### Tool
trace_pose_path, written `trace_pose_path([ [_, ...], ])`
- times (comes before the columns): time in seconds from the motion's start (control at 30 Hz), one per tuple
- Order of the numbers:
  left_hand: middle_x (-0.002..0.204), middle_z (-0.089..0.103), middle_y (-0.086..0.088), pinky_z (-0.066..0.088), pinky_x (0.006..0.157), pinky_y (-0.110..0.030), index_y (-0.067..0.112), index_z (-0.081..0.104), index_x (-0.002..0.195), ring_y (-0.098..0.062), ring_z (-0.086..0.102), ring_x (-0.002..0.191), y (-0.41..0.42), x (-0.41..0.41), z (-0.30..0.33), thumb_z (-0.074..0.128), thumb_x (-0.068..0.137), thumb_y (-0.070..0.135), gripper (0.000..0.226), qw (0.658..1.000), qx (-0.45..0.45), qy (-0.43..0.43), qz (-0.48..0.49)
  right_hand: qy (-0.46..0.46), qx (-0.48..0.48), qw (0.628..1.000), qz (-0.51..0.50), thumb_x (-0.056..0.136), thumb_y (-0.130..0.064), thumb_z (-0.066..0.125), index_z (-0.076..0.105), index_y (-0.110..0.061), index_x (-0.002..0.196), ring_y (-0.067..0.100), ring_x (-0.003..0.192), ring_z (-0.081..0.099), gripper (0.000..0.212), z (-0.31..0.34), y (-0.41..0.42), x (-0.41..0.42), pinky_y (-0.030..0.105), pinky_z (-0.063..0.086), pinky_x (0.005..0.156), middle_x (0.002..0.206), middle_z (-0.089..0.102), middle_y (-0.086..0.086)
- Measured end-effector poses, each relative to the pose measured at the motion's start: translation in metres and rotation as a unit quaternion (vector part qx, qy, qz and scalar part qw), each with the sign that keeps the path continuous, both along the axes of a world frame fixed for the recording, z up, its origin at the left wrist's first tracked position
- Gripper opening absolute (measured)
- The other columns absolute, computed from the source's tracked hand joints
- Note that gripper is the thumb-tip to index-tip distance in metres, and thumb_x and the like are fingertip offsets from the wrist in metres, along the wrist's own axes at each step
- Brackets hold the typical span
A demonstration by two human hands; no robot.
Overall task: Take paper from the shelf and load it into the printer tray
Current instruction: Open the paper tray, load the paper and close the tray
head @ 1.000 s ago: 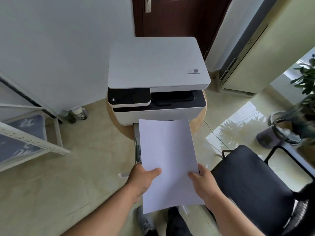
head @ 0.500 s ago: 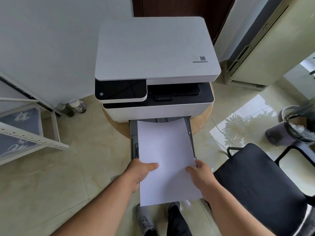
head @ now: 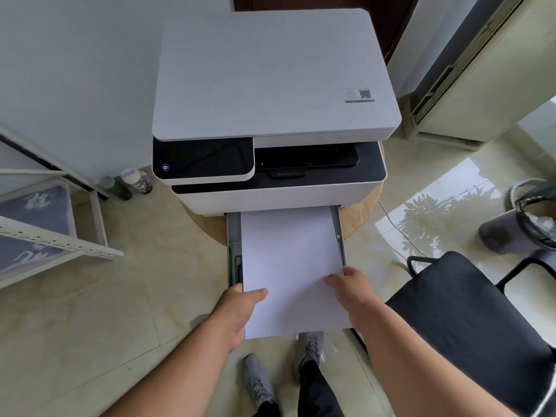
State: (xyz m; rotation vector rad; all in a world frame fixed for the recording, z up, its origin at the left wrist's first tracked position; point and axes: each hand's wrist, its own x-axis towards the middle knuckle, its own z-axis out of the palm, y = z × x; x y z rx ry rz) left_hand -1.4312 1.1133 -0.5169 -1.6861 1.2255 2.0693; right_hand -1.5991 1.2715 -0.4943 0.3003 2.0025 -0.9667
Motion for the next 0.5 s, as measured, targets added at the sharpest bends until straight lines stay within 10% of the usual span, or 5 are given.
trace_pose_path([
  [0.13,0.119,0.073,0.000,0.063,0.075,-0.040,0.016,0.065,0.118,-0.024,0.071,0.107,0.008,0.011,0.003,0.064,0.098,0.010,0.021,1.000,0.019,0.004,-0.004,-0.004,-0.009,1.000,-0.005,0.090,-0.008,0.062,0.071,-0.006,0.100,0.031,0.078,0.065,0.014,-0.005,-0.006,-0.004,0.033,0.048,0.069,0.095,0.075,0.018],
  [0.4,0.134,0.065,-0.005,0.063,0.069,-0.038,0.013,0.061,0.130,-0.030,0.070,0.111,0.009,0.011,0.007,0.063,0.099,0.010,0.031,0.999,0.036,0.011,0.038,-0.029,0.034,0.998,0.040,0.091,-0.003,0.054,0.062,-0.006,0.084,0.029,0.073,0.062,0.012,0.007,0.033,0.015,0.036,0.057,0.058,0.084,0.061,0.014],
  [0.5,0.132,0.066,-0.006,0.064,0.071,-0.038,0.011,0.061,0.127,-0.031,0.070,0.110,0.012,0.011,0.007,0.063,0.098,0.008,0.029,0.998,0.037,0.014,0.040,-0.016,0.050,0.996,0.075,0.087,0.002,0.046,0.054,-0.008,0.074,0.021,0.050,0.051,0.018,0.009,0.039,0.020,0.027,0.036,0.049,0.066,0.053,0.011],
])
